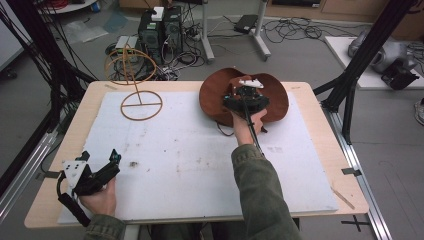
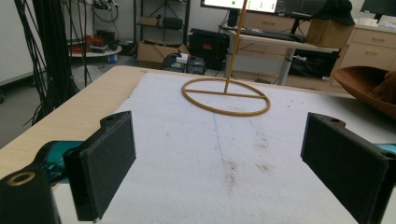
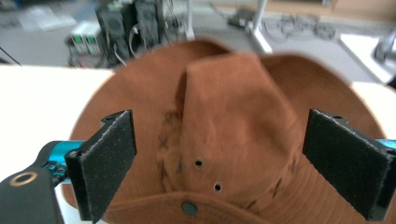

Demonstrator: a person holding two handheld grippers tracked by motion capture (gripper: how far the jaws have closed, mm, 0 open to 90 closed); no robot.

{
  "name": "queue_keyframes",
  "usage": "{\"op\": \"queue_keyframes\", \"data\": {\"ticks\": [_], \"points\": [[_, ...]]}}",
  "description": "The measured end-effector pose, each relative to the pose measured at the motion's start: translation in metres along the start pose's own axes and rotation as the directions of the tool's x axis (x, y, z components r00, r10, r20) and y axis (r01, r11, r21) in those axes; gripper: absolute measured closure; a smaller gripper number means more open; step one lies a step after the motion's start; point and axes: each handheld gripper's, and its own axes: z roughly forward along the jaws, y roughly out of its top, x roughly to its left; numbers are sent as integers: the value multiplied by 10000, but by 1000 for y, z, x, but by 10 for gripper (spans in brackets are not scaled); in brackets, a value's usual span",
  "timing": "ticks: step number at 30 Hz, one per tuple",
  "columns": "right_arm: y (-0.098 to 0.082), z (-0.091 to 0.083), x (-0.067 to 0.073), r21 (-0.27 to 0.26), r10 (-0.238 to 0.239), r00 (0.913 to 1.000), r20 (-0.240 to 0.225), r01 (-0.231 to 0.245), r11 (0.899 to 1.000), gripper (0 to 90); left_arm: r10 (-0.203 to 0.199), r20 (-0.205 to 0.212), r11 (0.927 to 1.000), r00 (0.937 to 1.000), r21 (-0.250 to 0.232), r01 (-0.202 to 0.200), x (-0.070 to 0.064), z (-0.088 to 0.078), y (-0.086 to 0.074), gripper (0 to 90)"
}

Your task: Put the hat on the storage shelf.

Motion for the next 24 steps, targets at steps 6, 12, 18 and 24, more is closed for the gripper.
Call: {"op": "queue_keyframes", "data": {"ticks": [6, 12, 18, 24], "points": [[-15, 33, 5, 807, 239, 9979, 605, -288, 9963, 90, 14, 8, 10000, 10000, -7, -14, -1, 0, 1, 104], [-29, 55, 8, 1473, 312, 9967, 751, -420, 9882, 91, -20, 8, 10000, 10000, -67, 20, -1, 0, 2, 104], [-34, 65, 5, 1779, 644, 9962, 584, -739, 9813, 91, -78, 15, 10000, 10000, -37, 78, -1, 0, 2, 104], [-33, 66, 1, 1924, 1426, 9894, -267, -1349, 9720, 456, -56, 39, 10000, 10000, -65, 57, -2, 1, 2, 104]]}}
